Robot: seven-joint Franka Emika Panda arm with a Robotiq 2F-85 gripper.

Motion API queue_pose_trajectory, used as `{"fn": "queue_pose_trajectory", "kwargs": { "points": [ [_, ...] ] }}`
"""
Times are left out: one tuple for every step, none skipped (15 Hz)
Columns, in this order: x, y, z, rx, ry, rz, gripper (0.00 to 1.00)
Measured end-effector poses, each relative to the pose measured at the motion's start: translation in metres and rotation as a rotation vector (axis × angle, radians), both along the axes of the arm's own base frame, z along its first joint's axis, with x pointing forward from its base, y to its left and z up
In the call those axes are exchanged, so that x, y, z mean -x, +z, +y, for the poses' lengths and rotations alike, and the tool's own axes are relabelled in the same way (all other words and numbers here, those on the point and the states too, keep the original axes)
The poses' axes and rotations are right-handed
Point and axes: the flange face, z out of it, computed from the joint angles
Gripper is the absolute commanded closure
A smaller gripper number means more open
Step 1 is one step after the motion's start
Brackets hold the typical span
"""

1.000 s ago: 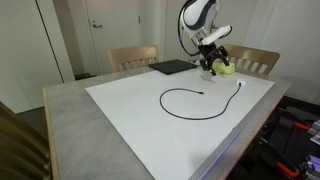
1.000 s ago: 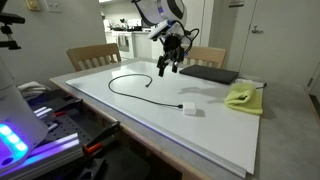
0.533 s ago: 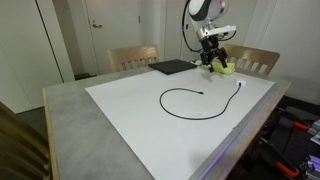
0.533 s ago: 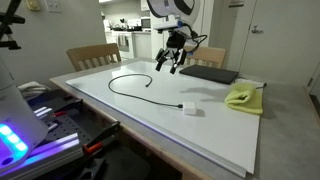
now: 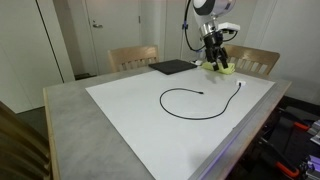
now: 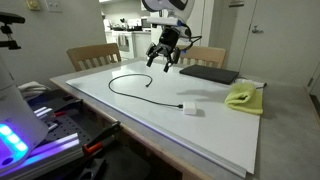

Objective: Straighten the cable

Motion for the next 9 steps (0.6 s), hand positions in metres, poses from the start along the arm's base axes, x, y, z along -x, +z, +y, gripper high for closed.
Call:
{"fn": "queue_pose_trajectory", "kwargs": {
  "points": [
    [0.000, 0.000, 0.001, 0.001, -0.001, 0.000, 0.00],
    [-0.001, 0.000, 0.000, 0.001, -0.001, -0.001, 0.00],
    [-0.001, 0.000, 0.000, 0.002, -0.002, -0.001, 0.00],
    [-0.002, 0.000, 0.000, -0.006, -0.006, -0.010, 0.00],
    [-0.004, 0.001, 0.002, -0.020, -0.011, -0.025, 0.00],
    [-0.007, 0.001, 0.004, -0.044, -0.019, -0.051, 0.00],
    [-0.011, 0.002, 0.005, -0.078, -0.030, -0.082, 0.00],
    [-0.014, 0.003, 0.006, -0.117, -0.042, -0.112, 0.00],
    [-0.016, 0.003, 0.006, -0.158, -0.053, -0.139, 0.00]
  ]
}}
